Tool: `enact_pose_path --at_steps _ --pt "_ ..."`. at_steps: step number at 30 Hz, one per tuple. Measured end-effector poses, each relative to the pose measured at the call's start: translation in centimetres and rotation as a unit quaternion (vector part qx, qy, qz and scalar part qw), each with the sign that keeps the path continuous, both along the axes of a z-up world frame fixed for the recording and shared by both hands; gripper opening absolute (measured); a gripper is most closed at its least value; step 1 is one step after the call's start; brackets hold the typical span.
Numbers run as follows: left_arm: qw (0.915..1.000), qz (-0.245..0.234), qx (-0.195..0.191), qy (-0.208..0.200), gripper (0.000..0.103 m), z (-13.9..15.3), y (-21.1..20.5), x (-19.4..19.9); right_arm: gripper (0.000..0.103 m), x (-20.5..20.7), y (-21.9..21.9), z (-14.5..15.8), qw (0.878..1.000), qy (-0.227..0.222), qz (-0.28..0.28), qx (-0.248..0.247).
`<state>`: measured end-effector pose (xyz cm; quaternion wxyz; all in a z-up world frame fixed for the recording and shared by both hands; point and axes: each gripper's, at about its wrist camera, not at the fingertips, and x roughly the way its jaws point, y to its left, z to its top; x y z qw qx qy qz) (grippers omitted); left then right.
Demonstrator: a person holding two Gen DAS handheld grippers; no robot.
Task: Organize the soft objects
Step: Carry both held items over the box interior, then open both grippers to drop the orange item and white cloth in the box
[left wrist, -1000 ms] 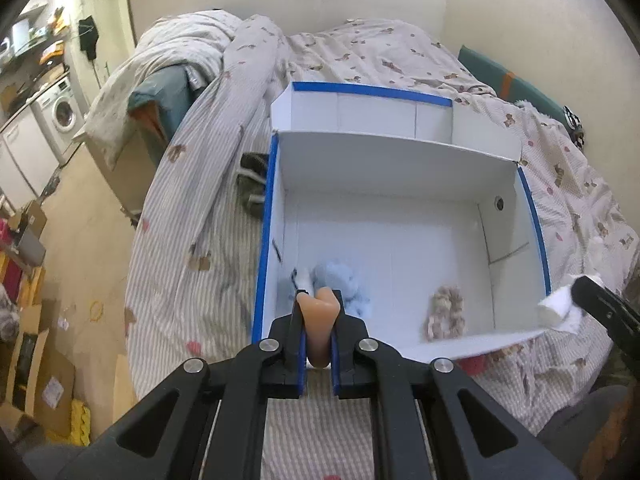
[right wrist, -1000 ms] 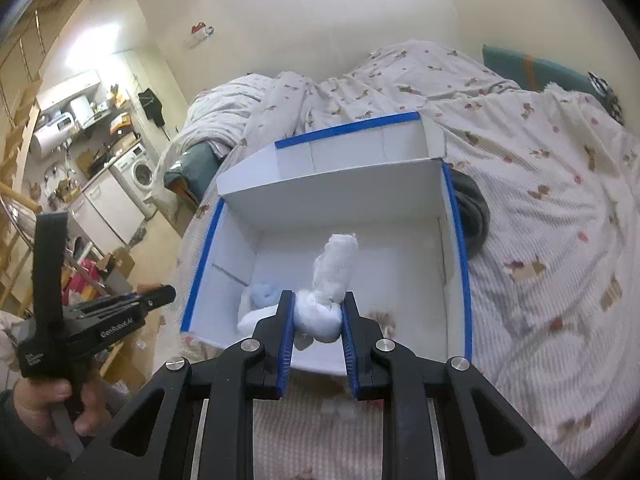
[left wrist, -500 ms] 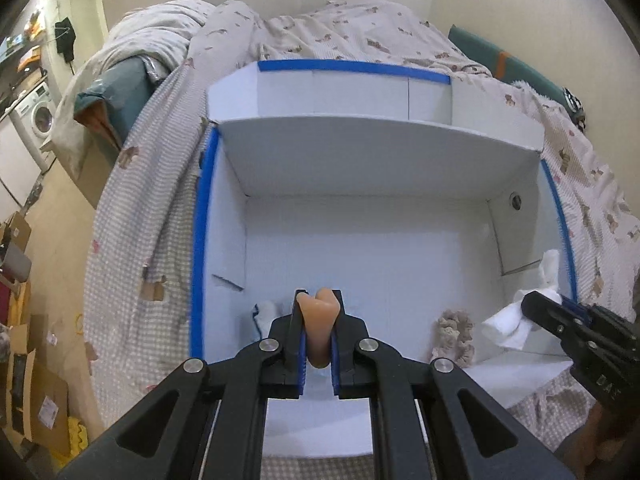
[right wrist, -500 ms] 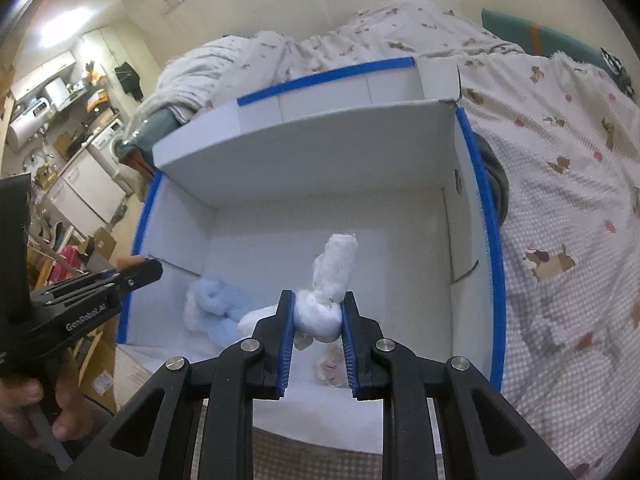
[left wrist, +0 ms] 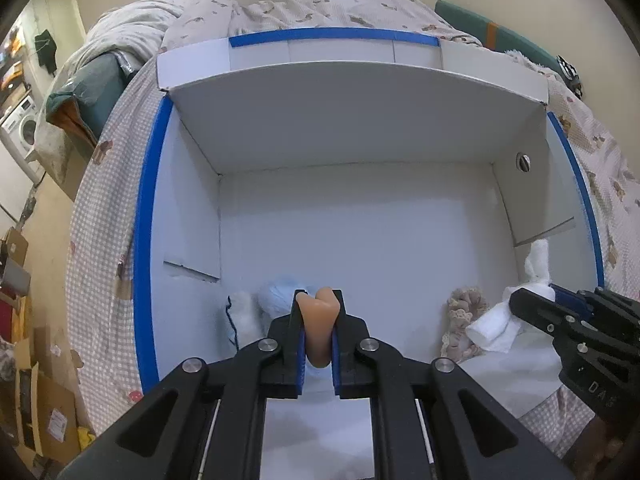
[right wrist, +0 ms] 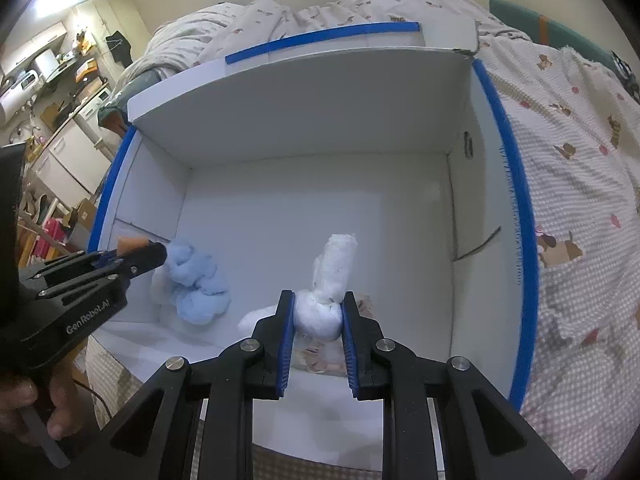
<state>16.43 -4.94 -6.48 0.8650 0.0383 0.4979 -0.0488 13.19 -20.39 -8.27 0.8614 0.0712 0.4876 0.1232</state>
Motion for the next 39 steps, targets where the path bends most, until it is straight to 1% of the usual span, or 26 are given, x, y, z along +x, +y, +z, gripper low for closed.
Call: enact_pose_path --at_steps 4,7,10,11,14,16,18,19,20,21,22,24,25,26,30,35,39 --pt "1.0 -0.001 0.0 -0.002 0.009 0.1 -0.1 -0.1 0.024 -0.1 0.4 0.1 1.0 -0.008 0.002 -0.007" --pt "1.0 0.006 0.007 -0.004 0.009 0.1 -0.1 -0.1 0.024 -0.2 0.2 0.2 1.0 -0.017 -0.006 -0.01" --pt "1.0 0.001 -0.001 -0.003 0.009 0.2 0.0 -0.3 0.024 -0.1 -0.1 0.2 1.0 -0.016 -0.012 -0.005" --pt "1.0 0.001 0.003 -0.006 0.013 0.2 0.0 -0.4 0.024 -0.1 -0.1 0.2 1.0 -0.015 -0.013 -0.005" --pt "0.9999 0.005 0.008 -0.011 0.015 0.3 0.0 -0.5 0.024 -0.1 0.0 0.2 1.0 -0.015 -0.011 -0.005" --pt "0.9999 0.008 0.004 -0.009 0.016 0.4 0.2 -0.5 0.024 -0.2 0.1 0.2 1.0 -0.017 -0.008 -0.003" --pt "0.9999 0.01 0.0 -0.006 0.025 0.4 0.4 -0.4 0.024 -0.2 0.1 0.2 1.0 -0.017 -0.005 0.002" --pt "0.9999 0.01 -0.003 -0.006 0.036 0.5 0.4 -0.4 0.025 -0.2 0.1 0.2 1.0 -0.018 -0.004 0.005" --pt "0.9999 0.009 -0.007 -0.008 0.052 0.6 0.4 -0.5 0.026 -0.2 0.1 0.2 1.0 -0.017 -0.004 0.007" --pt "0.9998 0.008 -0.008 -0.013 0.058 0.8 0.4 -0.6 0.028 -0.2 0.0 0.3 1.0 -0.016 -0.005 0.01" --pt "0.9997 0.007 -0.004 -0.021 0.065 1.0 0.3 -0.7 0.032 -0.1 -0.1 0.2 1.0 -0.013 -0.006 0.016" --pt "0.9995 0.001 0.008 -0.03 0.066 1.1 -0.1 -1.0 0.056 0.0 -0.3 0.2 0.999 -0.003 -0.009 0.031" --pt "0.9995 -0.004 0.011 -0.03 0.066 1.1 -0.3 -1.0 0.075 0.0 -0.5 0.2 0.999 -0.002 -0.012 0.039" --pt "0.9995 -0.008 0.012 -0.029 0.066 1.1 -0.5 -1.0 0.078 0.0 -0.7 0.3 0.999 -0.006 -0.016 0.047" --pt "0.9994 -0.008 0.011 -0.031 0.066 1.2 -0.5 -1.0 0.078 -0.2 -1.2 1.0 0.998 -0.024 -0.028 0.059" --pt "0.9995 0.0 0.005 -0.03 0.066 1.3 -0.1 -0.8 0.078 0.2 -1.8 0.7 0.997 -0.014 -0.042 0.066" --pt "0.9995 0.003 0.005 -0.032 0.066 1.5 0.0 -0.8 0.078 0.1 -1.8 0.9 0.997 -0.02 -0.044 0.066"
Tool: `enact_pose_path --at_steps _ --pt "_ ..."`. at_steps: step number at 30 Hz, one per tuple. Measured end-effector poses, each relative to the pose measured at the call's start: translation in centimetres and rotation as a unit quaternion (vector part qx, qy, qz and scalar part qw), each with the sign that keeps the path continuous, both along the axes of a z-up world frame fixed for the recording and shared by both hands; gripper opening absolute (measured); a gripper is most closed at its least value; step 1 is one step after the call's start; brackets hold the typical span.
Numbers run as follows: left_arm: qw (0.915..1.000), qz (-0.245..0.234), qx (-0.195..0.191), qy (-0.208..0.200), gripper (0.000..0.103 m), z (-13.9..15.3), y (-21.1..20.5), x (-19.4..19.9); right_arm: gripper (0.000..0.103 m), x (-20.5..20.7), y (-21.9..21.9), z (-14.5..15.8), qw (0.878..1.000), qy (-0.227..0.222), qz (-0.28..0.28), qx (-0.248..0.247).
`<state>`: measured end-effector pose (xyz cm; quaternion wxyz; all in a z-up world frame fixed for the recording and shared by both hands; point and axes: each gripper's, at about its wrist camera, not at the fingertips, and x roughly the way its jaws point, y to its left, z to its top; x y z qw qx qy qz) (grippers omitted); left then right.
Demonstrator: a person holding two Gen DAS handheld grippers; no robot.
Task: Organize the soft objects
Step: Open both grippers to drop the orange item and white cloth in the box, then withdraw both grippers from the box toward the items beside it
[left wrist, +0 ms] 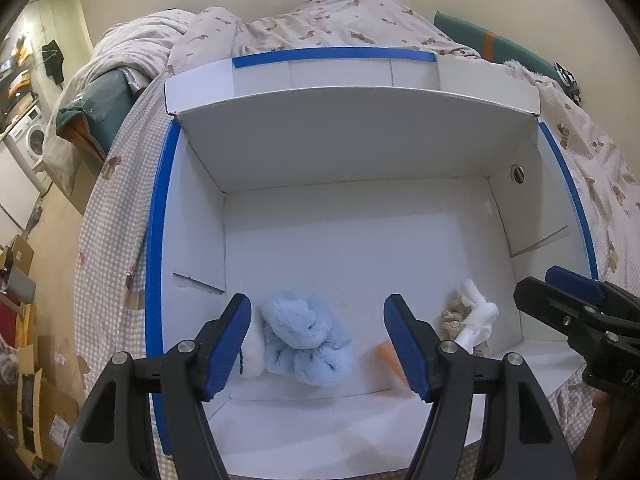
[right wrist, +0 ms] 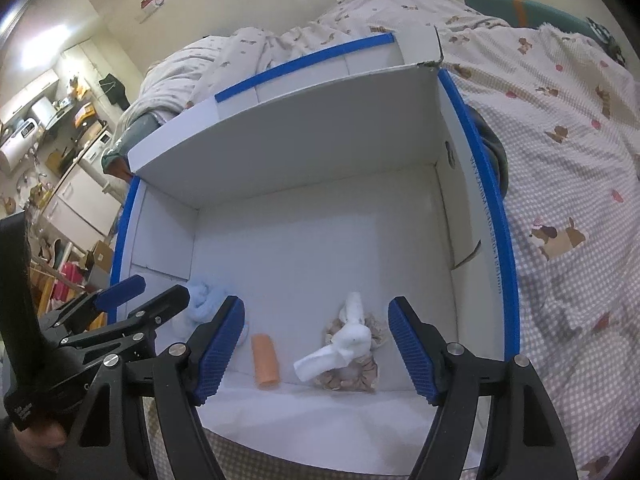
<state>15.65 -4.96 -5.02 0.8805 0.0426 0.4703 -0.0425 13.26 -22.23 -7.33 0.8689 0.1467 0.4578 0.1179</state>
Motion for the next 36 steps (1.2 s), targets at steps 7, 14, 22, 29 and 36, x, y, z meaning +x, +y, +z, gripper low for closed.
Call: enact_pose_path --at_steps 7,14,22,29,36 --pt "0.9999 0.0 0.005 -0.016 0.066 0.7 0.8 -1.3 0.078 -0.3 0.0 0.3 1.0 -0.004 0.0 -0.004" --pt "0.9989 0.032 0.0 -0.034 0.066 2.3 2.8 -2.9 0.078 -0.7 -0.3 0.3 1.0 -0.006 -0.009 -0.011" --pt "0.9975 0.048 0.005 -0.05 0.066 3.0 4.6 -5.4 0.078 -3.0 -0.5 1.3 0.999 -0.025 -0.009 -0.039" --pt "0.9966 0.064 0.008 -0.052 0.066 3.2 6.0 -7.8 0.078 -4.9 -0.7 2.1 0.998 -0.037 -0.008 -0.053" --pt "0.9959 0.083 0.001 -0.034 0.066 2.1 7.4 -9.9 0.078 -7.0 -1.5 1.8 0.999 -0.024 -0.017 -0.044"
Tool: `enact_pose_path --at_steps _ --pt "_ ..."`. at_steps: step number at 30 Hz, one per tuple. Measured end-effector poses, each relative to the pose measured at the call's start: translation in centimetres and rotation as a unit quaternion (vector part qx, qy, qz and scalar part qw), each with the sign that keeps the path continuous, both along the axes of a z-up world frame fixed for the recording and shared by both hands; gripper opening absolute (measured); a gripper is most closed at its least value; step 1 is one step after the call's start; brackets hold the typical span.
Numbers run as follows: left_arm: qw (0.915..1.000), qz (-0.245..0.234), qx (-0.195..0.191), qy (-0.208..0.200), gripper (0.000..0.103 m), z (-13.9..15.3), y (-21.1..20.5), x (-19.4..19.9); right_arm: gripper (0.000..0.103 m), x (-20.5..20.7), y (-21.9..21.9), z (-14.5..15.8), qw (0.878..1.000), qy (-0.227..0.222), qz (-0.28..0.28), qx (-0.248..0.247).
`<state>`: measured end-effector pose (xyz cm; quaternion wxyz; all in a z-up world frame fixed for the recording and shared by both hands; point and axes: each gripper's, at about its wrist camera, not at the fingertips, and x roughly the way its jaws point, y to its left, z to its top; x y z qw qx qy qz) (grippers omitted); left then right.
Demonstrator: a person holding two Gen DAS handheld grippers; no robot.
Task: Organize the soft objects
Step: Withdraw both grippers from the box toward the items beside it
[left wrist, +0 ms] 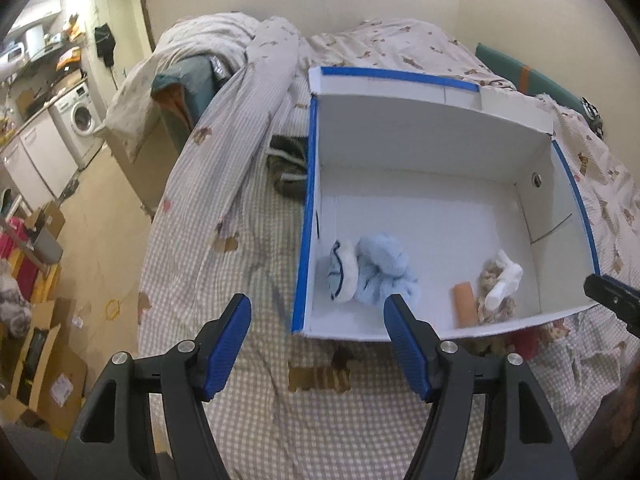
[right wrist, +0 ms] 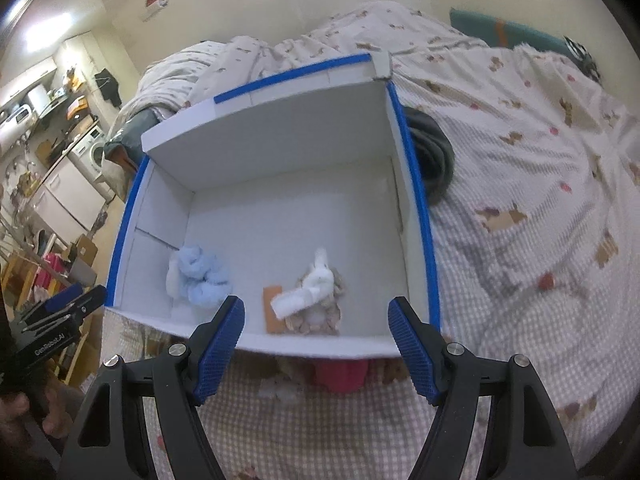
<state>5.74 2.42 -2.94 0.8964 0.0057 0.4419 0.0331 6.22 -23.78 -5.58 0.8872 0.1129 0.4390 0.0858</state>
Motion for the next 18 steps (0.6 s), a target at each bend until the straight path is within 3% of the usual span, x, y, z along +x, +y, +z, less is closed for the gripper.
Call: enact_pose_path --at_steps 6,11,18 --pt "0.9989 -0.023 0.016 0.038 0.066 -2.0 -1.7 -1.1 0.078 -1.6 -0.1 -1.6 0.999 0.041 -0.007 0.0" --pt "0.9973 -0.051 0.026 0.046 0.066 -3.0 -3.6 -1.5 0.078 -1.8 -1.0 -2.0 0.998 0.054 -0.021 0.026" --pt "0.9899 -0.101 0.01 0.1 0.066 -5.8 -6.1 -1.0 0.078 -1.2 -2.1 -3.4 0.994 0.091 -0.05 0.023"
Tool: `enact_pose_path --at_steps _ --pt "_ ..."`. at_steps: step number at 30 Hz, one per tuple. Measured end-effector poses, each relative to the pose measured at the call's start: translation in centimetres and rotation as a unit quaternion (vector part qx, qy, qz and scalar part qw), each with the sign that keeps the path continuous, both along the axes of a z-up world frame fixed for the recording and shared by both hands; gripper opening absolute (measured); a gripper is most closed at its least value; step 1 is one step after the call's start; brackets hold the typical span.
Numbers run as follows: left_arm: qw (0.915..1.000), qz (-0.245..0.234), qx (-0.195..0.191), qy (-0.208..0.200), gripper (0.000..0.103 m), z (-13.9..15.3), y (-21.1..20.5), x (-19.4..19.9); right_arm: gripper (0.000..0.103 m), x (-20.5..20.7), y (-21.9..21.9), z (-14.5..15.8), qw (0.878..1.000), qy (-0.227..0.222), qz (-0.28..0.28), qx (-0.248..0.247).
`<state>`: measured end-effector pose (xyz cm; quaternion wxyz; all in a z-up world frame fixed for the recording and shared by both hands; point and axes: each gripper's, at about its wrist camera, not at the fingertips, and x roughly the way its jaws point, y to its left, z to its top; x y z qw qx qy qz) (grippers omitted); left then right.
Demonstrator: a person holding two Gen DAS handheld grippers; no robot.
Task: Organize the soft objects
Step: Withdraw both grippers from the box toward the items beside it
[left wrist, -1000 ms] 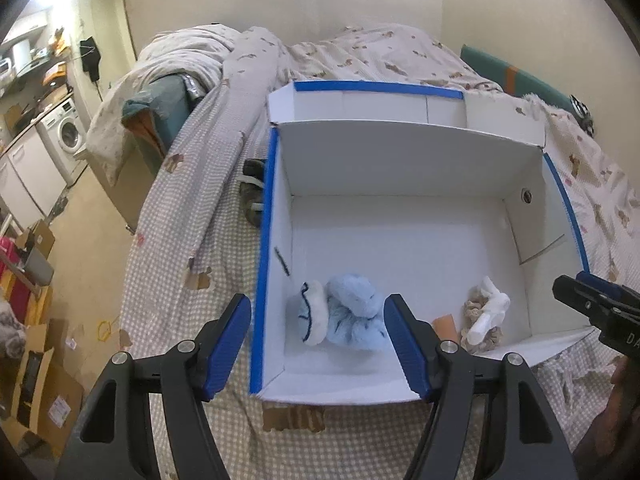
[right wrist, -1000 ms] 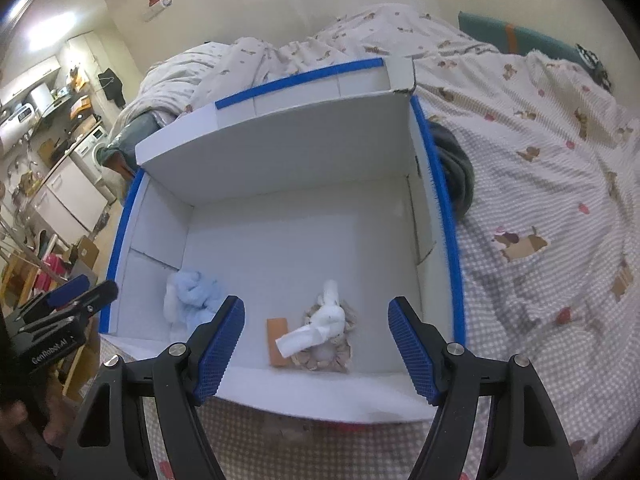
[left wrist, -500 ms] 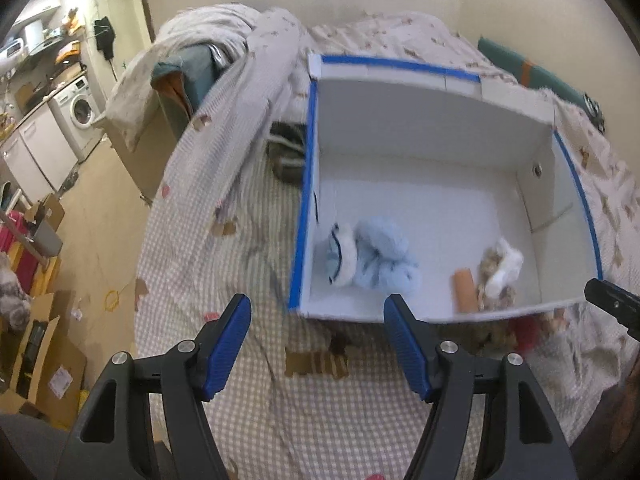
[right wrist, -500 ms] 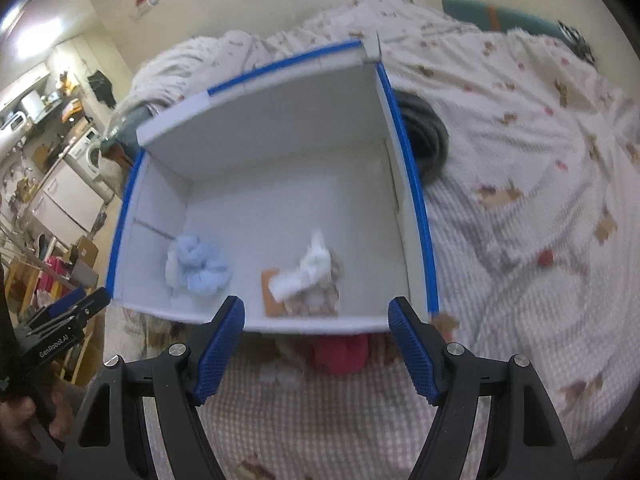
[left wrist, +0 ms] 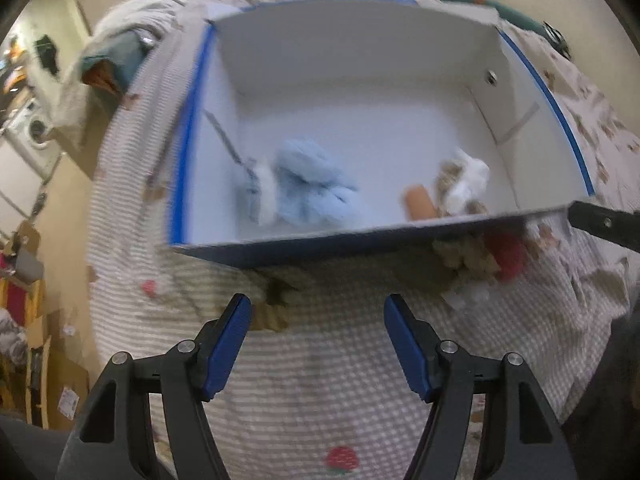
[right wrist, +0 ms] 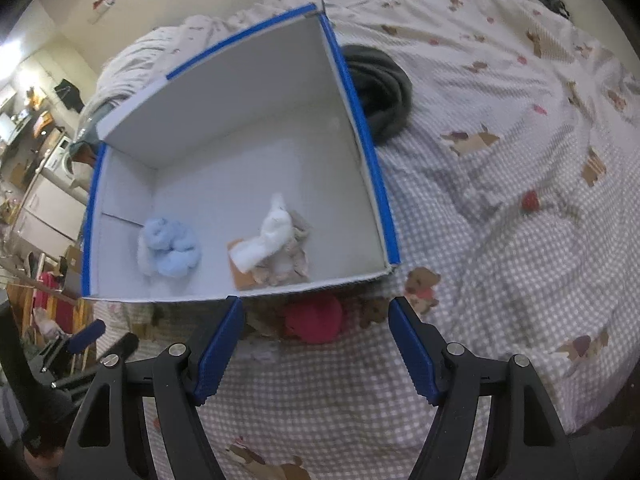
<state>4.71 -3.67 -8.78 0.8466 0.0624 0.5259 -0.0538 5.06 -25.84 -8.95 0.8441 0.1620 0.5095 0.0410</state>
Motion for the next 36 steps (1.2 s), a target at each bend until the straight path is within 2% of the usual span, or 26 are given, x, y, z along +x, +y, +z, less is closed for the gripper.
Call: enact_pose_path --at_steps 3,6,10,15,18,19,20,21,23,24,29,36 --pt "0.9991 -0.02 -0.026 0.025 0.066 -1.4 -1.6 1.1 0.078 0.1 -0.1 -0.7 1.0 0.015 0.0 -0.003" --pt "0.9973 -0.044 -0.037 0.045 0.066 -2.9 -3.8 2.3 0.078 0.1 -0.4 -0.9 1.0 0.017 -0.003 -0.005" --pt "0.9959 -0.064 -0.035 0.054 0.057 -4.6 -6.1 3.6 0.078 0.1 -1.0 -1.3 1.0 0.025 -0.008 -0.001" --pt "0.9926 -0.069 -0.04 0.091 0.054 -6.9 -7.4 4.9 0.078 0.3 -1.2 -2.1 0.999 0.035 -0.007 -0.006" --pt "0.992 -0.067 -0.044 0.098 0.052 -7.7 -7.6 5.6 0.078 0.5 -1.3 -2.5 0.999 0.041 -0.008 -0.005" --pt "0.9914 -0.066 -0.051 0.101 0.05 -7.8 -7.5 5.8 0.078 0.6 -1.3 -2.6 0.999 0.043 -0.007 -0.005" --pt "0.9911 -0.065 -0.058 0.1 0.039 -7.7 -7.4 6.0 0.078 0.7 -1.2 -2.8 0.999 0.045 -0.006 -0.005" --pt "0.9906 -0.066 -0.066 0.099 0.034 -7.6 -7.3 6.0 0.078 0.8 -1.1 -2.9 0.999 0.046 -0.005 -0.007" --pt "0.99 -0.069 -0.074 0.098 0.014 -7.4 -7.1 5.9 0.078 1.0 -0.8 -3.1 0.999 0.049 -0.001 -0.013" --pt "0.9906 -0.069 -0.069 0.095 0.009 -7.3 -6.7 5.9 0.078 1.1 -0.6 -3.3 0.999 0.05 0.002 -0.017" --pt "0.9904 -0.063 -0.088 0.086 0.006 -6.8 -5.3 5.5 0.078 1.5 0.2 -3.9 0.998 0.061 0.011 -0.028" --pt "0.9935 -0.057 -0.072 0.068 0.004 -4.6 -3.8 4.1 0.078 1.7 0.4 -4.3 0.997 0.071 0.008 -0.029"
